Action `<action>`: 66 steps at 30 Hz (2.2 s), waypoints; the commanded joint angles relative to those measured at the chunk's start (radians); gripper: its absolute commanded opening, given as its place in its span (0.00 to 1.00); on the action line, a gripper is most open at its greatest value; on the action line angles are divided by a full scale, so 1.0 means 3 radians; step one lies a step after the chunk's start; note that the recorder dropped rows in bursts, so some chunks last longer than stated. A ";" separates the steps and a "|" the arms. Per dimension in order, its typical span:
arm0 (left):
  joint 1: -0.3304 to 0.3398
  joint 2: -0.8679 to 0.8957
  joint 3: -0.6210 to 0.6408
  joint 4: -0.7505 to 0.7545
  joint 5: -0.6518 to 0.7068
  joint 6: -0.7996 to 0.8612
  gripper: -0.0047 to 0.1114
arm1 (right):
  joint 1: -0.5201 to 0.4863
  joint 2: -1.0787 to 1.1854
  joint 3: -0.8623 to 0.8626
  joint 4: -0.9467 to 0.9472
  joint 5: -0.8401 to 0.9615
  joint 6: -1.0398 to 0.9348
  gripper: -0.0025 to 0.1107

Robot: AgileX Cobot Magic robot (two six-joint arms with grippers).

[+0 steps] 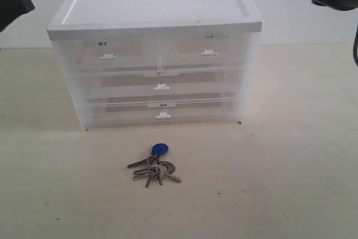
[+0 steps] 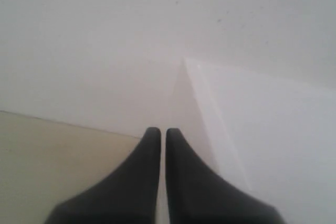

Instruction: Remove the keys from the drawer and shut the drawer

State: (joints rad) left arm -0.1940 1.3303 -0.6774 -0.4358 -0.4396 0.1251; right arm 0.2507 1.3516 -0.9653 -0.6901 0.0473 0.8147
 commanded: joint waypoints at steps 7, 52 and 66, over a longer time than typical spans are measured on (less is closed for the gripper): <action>0.0654 0.0796 -0.1151 0.0322 0.1771 -0.0054 0.08 | -0.0503 0.0548 -0.0004 0.0000 -0.0764 0.0260 0.02; -0.0053 0.0595 -0.0938 0.0101 0.1794 0.0185 0.08 | 0.0132 0.0825 0.0153 -0.2648 -0.1376 0.2637 0.02; -0.0053 0.0609 -0.0849 0.0101 0.1381 0.0185 0.08 | 0.0126 0.0514 0.0149 -0.2556 -0.0035 0.2588 0.02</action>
State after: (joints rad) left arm -0.1913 1.5167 -0.9350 -0.3896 0.0104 0.1849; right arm 0.2893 1.4726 -0.9383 -1.4355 -0.0773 1.6012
